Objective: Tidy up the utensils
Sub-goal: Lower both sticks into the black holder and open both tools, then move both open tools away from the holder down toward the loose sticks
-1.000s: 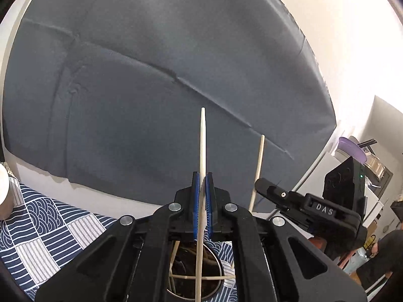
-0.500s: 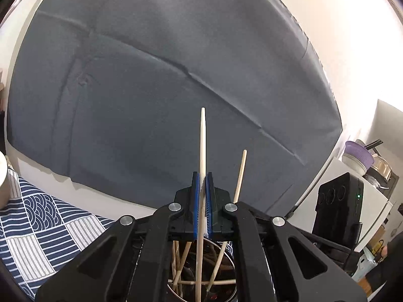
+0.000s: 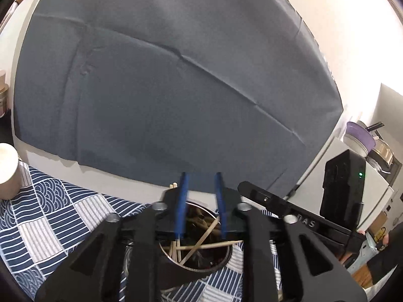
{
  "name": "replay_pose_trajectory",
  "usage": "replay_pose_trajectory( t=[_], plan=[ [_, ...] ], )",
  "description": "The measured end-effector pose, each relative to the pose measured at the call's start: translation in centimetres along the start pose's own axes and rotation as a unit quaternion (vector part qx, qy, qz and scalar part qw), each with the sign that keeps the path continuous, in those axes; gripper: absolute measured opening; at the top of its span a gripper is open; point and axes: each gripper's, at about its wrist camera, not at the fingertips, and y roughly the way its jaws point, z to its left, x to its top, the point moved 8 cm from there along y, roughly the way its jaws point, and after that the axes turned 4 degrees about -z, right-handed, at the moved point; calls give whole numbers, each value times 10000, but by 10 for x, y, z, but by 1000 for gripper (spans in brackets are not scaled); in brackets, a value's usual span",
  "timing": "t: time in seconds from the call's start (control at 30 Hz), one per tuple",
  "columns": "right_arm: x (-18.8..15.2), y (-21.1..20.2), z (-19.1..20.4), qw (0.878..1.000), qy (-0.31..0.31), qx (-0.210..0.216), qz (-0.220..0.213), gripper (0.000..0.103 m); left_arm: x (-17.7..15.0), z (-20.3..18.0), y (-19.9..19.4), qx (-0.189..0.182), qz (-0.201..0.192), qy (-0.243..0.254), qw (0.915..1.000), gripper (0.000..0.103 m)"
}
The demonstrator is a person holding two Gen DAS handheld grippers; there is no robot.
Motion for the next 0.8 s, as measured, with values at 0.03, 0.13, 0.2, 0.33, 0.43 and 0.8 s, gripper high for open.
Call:
replay_pose_trajectory(
  t=[0.03,0.13,0.2,0.33,0.43,0.8],
  plan=[
    [0,-3,0,9999,-12,-130,50,12,2,0,-3,65,35,57,10000,25],
    [0,-11,0,9991,27,-394,118,29,4,-3,-12,-40,309,45,9995,30],
    [-1,-17,3,9984,20,-543,139,32,6,-4,-19,96,438,218,9988,32],
    [-4,-29,6,9960,88,-873,191,54,12,-11,-38,78,789,339,9963,53],
    [-13,-33,8,9945,265,-940,374,70,4,-10,-57,256,948,587,9934,60],
    [-78,-61,0,9802,782,-1701,653,91,-55,33,-114,686,1952,1072,9725,80]
  ],
)
